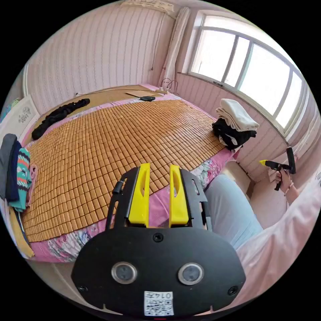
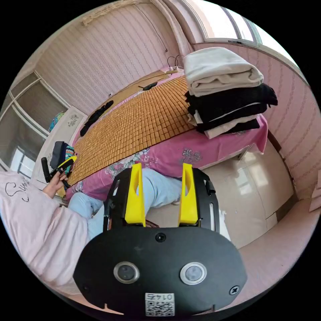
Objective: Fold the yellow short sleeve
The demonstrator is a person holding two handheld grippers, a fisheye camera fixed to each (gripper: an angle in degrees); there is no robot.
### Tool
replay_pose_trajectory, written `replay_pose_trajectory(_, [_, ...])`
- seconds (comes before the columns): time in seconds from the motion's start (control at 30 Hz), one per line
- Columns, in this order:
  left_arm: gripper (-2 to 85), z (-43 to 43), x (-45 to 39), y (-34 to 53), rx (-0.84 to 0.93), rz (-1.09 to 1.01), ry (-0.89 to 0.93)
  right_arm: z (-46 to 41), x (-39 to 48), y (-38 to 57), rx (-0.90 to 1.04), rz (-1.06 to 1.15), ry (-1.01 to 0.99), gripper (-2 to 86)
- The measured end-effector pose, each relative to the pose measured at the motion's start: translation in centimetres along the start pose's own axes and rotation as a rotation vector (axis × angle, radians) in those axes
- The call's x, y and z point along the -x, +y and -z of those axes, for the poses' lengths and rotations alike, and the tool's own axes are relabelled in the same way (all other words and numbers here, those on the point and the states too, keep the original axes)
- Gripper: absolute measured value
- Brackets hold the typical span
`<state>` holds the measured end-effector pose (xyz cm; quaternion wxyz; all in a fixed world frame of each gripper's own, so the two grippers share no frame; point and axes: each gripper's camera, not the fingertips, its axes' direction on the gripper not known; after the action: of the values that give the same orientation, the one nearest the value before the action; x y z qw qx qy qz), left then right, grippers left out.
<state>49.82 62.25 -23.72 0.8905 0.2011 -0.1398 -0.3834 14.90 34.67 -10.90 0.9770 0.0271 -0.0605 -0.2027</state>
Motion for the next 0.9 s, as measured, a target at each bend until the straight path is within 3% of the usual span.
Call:
replay_pose_trajectory(0.1, [9.1,4.8,3.5,4.0,-0.114,0.117,-0.045,-7.8,8.9,1.3,0.092,0.227,-0.126,14.3])
replay_pose_trajectory(0.3, [10.1,15.6,9.2,12.7,-0.390,0.129,-0.221,-20.1,28.4,3.8,0.209,0.749,-0.069,11.2])
replay_pose_trajectory(0.43, [10.4,20.9,14.8,20.2,-0.415,0.255,-0.402,-28.2,37.6,7.0,0.357,0.902,-0.227,10.5])
replay_pose_trajectory(0.53, [10.7,24.4,20.4,27.8,-0.424,0.481,-0.513,-35.1,46.0,11.5,0.437,1.059,-0.305,10.4])
replay_pose_trajectory(0.7, [10.6,27.9,29.4,40.1,-0.371,0.859,-0.653,-48.6,61.4,22.5,0.735,1.387,-0.395,10.5])
replay_pose_trajectory(0.9, [10.1,29.6,39.1,46.6,-0.383,1.031,-0.651,-60.1,75.9,34.7,0.714,1.723,-0.378,10.3])
